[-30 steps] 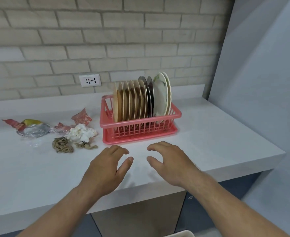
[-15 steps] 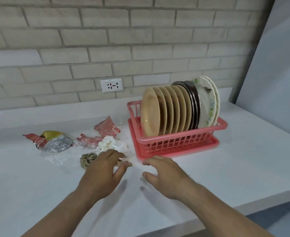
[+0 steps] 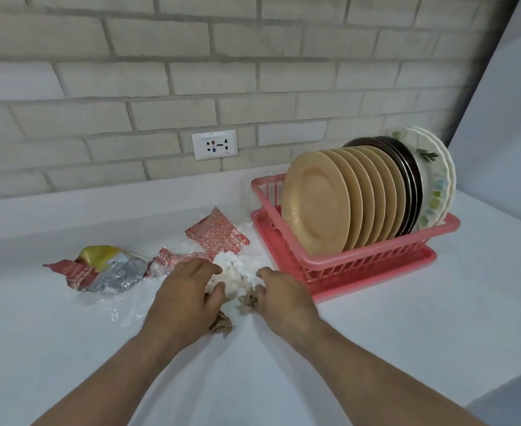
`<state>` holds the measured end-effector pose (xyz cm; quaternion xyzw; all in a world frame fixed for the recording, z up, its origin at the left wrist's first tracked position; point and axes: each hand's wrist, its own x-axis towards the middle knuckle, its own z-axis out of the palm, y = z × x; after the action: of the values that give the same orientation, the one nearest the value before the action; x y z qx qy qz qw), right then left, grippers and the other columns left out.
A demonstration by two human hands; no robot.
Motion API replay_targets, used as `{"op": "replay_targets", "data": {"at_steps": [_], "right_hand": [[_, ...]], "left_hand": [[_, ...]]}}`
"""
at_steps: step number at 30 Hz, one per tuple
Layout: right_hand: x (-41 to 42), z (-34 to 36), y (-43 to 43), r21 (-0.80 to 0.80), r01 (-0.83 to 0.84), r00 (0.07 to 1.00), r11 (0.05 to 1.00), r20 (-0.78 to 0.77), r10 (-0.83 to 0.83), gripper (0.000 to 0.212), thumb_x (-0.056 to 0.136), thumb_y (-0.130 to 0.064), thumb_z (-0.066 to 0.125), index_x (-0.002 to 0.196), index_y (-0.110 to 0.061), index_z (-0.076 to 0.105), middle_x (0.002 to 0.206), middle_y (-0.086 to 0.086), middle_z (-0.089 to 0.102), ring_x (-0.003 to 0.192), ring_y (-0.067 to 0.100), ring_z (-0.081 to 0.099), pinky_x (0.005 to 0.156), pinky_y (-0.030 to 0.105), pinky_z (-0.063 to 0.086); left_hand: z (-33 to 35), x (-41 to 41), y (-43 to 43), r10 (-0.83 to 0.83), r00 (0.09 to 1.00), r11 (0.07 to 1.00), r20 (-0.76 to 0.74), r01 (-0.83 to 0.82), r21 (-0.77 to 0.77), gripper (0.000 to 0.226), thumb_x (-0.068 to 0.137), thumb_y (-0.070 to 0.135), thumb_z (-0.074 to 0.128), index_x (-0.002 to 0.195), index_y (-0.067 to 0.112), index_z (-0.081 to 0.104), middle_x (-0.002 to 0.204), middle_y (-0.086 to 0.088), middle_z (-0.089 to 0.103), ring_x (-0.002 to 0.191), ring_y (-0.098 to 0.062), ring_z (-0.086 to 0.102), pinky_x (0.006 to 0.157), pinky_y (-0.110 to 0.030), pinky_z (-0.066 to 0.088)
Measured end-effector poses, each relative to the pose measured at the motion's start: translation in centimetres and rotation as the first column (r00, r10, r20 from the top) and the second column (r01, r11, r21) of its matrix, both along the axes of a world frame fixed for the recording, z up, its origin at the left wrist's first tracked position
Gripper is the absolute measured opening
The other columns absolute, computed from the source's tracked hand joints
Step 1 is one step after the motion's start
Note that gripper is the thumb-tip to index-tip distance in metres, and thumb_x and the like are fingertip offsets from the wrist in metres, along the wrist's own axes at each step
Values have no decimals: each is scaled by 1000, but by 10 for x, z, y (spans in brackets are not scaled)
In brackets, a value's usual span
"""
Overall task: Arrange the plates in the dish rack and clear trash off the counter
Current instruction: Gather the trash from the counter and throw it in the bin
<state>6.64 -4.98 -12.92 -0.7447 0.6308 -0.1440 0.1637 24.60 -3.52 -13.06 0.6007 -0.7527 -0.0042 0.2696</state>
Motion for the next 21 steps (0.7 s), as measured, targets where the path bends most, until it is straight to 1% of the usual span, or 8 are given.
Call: {"op": "replay_targets", "data": {"at_steps": [4, 7, 9, 12, 14, 16, 18, 21], "right_hand": [[-5, 10, -1, -115, 39, 997, 993, 70, -31, 20, 97, -22, 46, 110, -11, 56, 103, 4, 60, 85, 20, 53, 72, 31, 41], [-11, 28, 0, -160, 34, 991, 987, 131, -13, 8, 92, -21, 54, 89, -15, 49, 93, -2, 48, 82, 16, 44, 69, 25, 30], [-16, 37, 5, -181, 24, 984, 983, 175, 8, 23, 86, -17, 57, 72, -16, 39, 86, -3, 46, 79, 16, 42, 65, 27, 30], [-22, 48, 15, -191, 85, 949, 978, 314, -21, 30, 80, -12, 57, 62, -17, 34, 76, -3, 52, 74, 13, 47, 61, 30, 39], [-27, 52, 22, -178, 115, 933, 977, 357, -44, 27, 81, -8, 55, 63, -16, 36, 64, -5, 44, 58, 11, 38, 52, 25, 33], [-33, 52, 29, -159, 81, 942, 984, 335, -24, 18, 82, -5, 50, 74, -18, 42, 64, -6, 43, 56, 12, 37, 50, 25, 31], [-39, 50, 38, -123, 36, 958, 992, 285, 1, 18, 84, -5, 45, 89, -21, 45, 73, -7, 49, 65, 14, 46, 55, 27, 35], [-51, 39, 46, -46, -9, 978, 999, 206, 19, 21, 89, -9, 42, 99, -26, 51, 93, -11, 53, 88, 13, 51, 74, 29, 43]], "left_hand": [[-4, 7, -7, 2, 999, 1000, -47, -3, -22, 35, 85, 35, 46, 104, 15, 67, 107, 0, 63, 102, -22, 55, 83, -28, 41], [-7, 5, -11, -11, 998, 1000, -68, 9, -25, 36, 84, 35, 45, 104, 14, 67, 108, -2, 63, 101, -24, 55, 84, -32, 44], [-8, 0, -13, -48, 996, 998, -73, 45, -39, 34, 85, 34, 46, 103, 14, 66, 106, 0, 62, 98, -23, 54, 82, -33, 45], [-10, -11, -14, -102, 993, 993, -52, 99, -63, 28, 84, 30, 52, 104, 15, 66, 102, 1, 61, 93, -22, 55, 78, -33, 47], [-9, -21, -13, -159, 987, 987, -18, 158, -40, 29, 84, 33, 52, 103, 16, 65, 100, 2, 62, 90, -23, 55, 73, -33, 48], [-15, -30, -14, -224, 973, 975, 53, 224, 5, 30, 85, 41, 48, 97, 18, 63, 95, 3, 60, 86, -22, 55, 67, -32, 48], [-20, -42, -14, -278, 949, 961, 150, 275, 39, 33, 84, 49, 48, 90, 18, 60, 91, 3, 58, 83, -22, 55, 62, -31, 44], [-26, -60, -9, -238, 922, 968, 305, 201, 148, 39, 90, 54, 44, 103, 19, 56, 101, 1, 56, 95, -23, 51, 73, -33, 40]]}}
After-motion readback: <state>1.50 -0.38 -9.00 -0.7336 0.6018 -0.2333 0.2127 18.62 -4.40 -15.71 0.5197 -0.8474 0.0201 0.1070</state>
